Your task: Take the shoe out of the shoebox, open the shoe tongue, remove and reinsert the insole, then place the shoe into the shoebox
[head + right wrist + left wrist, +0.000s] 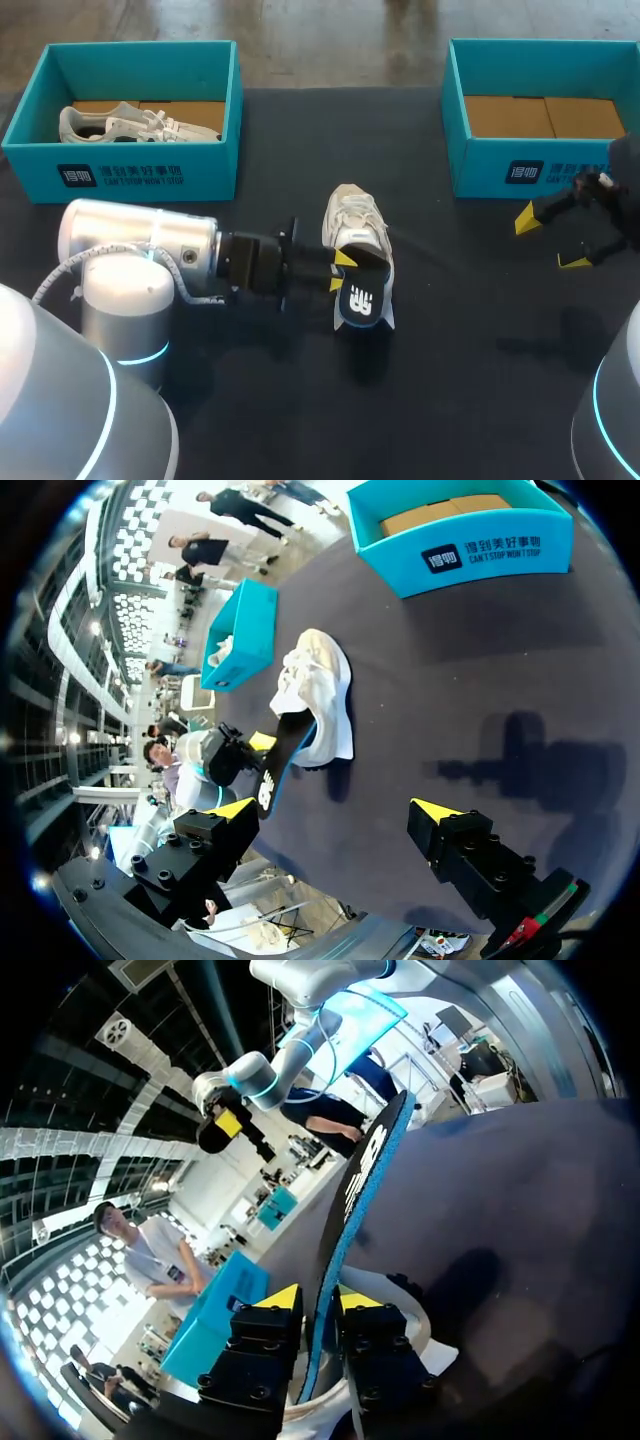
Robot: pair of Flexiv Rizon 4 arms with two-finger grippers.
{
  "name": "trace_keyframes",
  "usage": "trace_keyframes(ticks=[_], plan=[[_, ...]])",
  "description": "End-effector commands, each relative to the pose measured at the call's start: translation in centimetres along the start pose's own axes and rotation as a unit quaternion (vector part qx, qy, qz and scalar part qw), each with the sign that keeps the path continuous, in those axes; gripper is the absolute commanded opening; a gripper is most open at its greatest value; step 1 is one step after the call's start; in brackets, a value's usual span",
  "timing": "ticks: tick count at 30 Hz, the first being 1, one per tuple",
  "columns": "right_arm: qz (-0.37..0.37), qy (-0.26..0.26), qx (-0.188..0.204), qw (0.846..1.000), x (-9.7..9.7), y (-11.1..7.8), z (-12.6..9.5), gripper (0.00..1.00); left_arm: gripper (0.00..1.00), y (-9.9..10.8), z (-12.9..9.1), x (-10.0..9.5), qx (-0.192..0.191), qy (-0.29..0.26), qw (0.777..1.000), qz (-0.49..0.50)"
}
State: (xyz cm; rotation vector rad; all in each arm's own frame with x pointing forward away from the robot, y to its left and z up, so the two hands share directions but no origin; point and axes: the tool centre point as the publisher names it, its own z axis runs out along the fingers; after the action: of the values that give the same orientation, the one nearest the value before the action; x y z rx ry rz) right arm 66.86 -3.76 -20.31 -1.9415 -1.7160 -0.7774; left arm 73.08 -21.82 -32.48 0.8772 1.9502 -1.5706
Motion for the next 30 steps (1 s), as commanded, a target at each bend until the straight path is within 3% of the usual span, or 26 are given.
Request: trace_keyframes(ticks=[1,30], plan=[[0.000,-0.002,-0.001,1.000,0.0,-0.1,0.1,1.00,0.00,0.0,0.2,-0.1,-0.003,0.002,1.000,0.000],[0.000,-0.002,-0.001,1.000,0.0,-0.1,0.1,1.00,0.00,1.2,0.6,0.6,-0.005,-0.016,1.000,0.021]])
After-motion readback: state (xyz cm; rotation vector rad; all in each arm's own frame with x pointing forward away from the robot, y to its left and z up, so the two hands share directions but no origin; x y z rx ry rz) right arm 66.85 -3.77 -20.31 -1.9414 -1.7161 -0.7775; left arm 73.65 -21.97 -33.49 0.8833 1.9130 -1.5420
